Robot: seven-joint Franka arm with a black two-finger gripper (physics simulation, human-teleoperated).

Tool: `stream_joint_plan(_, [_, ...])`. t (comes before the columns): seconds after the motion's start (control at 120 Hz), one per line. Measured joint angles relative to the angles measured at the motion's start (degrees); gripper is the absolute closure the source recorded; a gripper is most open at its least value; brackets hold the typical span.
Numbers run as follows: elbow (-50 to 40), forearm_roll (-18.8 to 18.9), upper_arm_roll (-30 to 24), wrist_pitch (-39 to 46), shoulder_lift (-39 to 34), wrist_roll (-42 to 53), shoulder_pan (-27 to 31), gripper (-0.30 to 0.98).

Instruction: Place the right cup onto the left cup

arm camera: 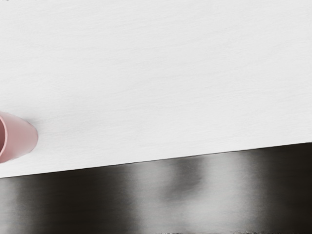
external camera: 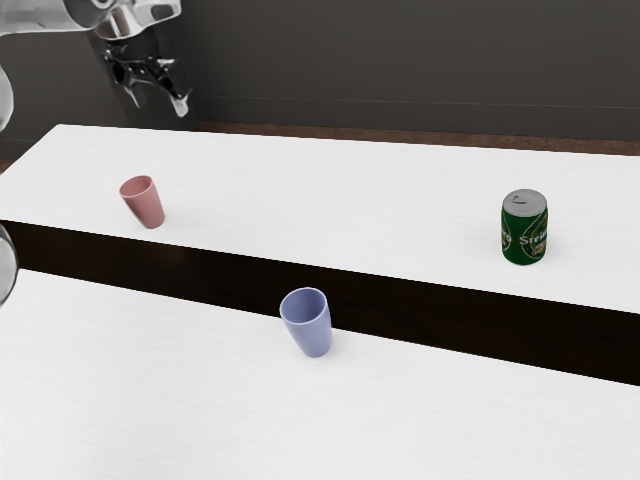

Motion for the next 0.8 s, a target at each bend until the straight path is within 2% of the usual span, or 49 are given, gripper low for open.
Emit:
stream_joint_plan(0.108, [-1.4,0.0,-0.1,-0.3,-0.8,0.1,-1.2,0.01])
stream_joint_plan(0.242, [-4.6,-1.1,-3.3,0.4,-1.1,-1.6,-2.8,0.01])
stream_joint_plan(0.55, [-17.3,-2.2,-16.1,7.1,-2.8,-21.4,-7.6,0.01])
stream_joint_plan(0.8, [-28.6,-2.7,-20.4,16.8,-4.5,-34.2,-9.5,0.01])
